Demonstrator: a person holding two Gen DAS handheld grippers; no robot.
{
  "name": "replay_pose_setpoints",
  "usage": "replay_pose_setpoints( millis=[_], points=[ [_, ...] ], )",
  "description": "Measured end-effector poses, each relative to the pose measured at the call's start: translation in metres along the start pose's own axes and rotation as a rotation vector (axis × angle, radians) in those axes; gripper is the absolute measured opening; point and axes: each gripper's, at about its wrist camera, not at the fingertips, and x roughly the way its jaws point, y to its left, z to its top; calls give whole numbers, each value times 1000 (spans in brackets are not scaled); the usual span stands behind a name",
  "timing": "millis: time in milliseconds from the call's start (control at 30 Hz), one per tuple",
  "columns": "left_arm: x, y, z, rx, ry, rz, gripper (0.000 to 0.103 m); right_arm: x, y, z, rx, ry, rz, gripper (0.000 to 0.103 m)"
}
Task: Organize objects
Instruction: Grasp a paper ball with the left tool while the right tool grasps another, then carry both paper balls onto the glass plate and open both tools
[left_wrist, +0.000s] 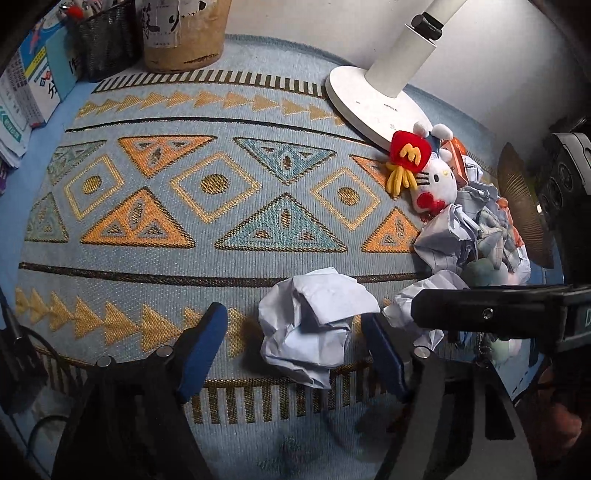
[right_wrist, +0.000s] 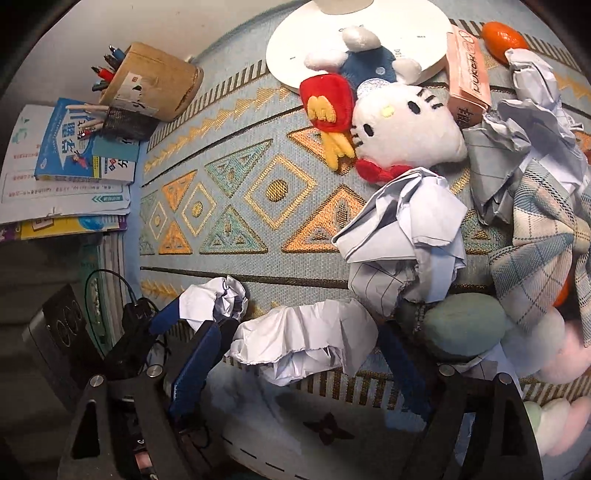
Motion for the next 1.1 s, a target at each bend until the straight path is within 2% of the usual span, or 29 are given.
replay_pose_setpoints(
  millis=[33,67,100,167,267,533,700,833,967,1100],
  points=[
    [-1,-2,-1,8,-8,-7,65,2,3,0,-16,0,-19,87],
    [-1,-3,-1,12,-6,-21,53,4,5,-1,-33,-1,-42,86],
    [-1,-4,-2,13,-3,-29,48,5,6,-2,-48,-4,-65,78],
    [-4,-8,-4,19,-14,-21,47,5,8,-5,-76,-9,-77,66],
    [-12,-10,-8,19,-35,-26,46,-1,10,-8,-96,-33,-63,57],
    [-47,-32,-14,26,-115,-25,46,-28,8,-30,-124,-66,6,57],
    [-68,-62,-14,52,-165,-37,46,-67,12,-46,-180,-154,8,57],
    [-79,-96,-12,95,-190,-44,46,-106,10,-59,-236,-256,-53,57],
    [-84,-132,-8,141,-199,-67,46,-144,-4,-70,-271,-358,-179,57],
    [-81,-175,1,198,-203,-106,46,-183,-43,-71,-203,-419,-215,57]
  ],
)
